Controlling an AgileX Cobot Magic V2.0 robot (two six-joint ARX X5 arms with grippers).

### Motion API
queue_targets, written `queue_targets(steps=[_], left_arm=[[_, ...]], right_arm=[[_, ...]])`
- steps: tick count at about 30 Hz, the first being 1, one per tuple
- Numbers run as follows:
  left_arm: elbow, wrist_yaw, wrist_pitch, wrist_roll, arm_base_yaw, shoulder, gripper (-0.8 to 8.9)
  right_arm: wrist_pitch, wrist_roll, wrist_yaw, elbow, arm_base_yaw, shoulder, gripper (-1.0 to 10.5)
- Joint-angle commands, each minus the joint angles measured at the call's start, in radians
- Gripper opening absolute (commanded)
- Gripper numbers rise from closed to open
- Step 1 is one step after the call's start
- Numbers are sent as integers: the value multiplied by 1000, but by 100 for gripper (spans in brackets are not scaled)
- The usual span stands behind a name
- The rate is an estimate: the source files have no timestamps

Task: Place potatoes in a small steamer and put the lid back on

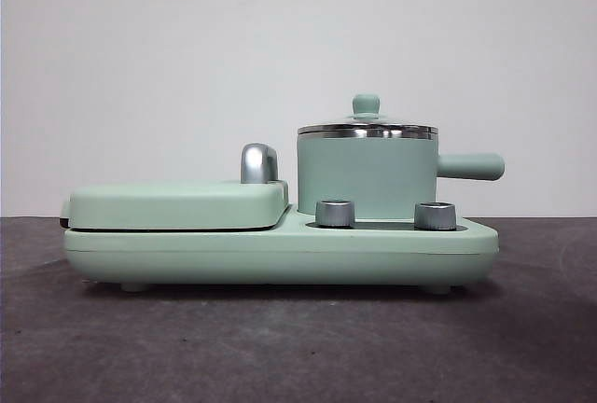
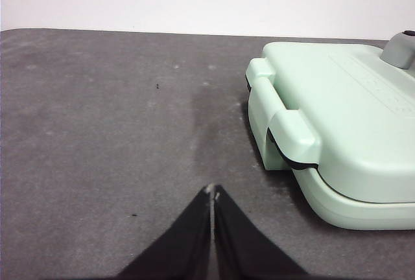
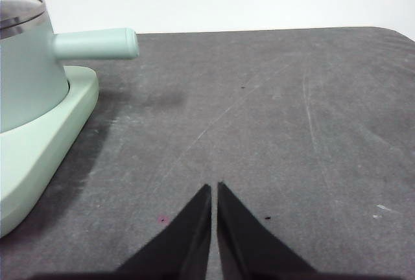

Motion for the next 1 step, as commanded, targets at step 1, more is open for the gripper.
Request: queue_targets(steps=[1], left_arm=[[-18,1,-5,7,1,-1,5]], right_arm=[[10,-6,3,-4,0,-3,14]])
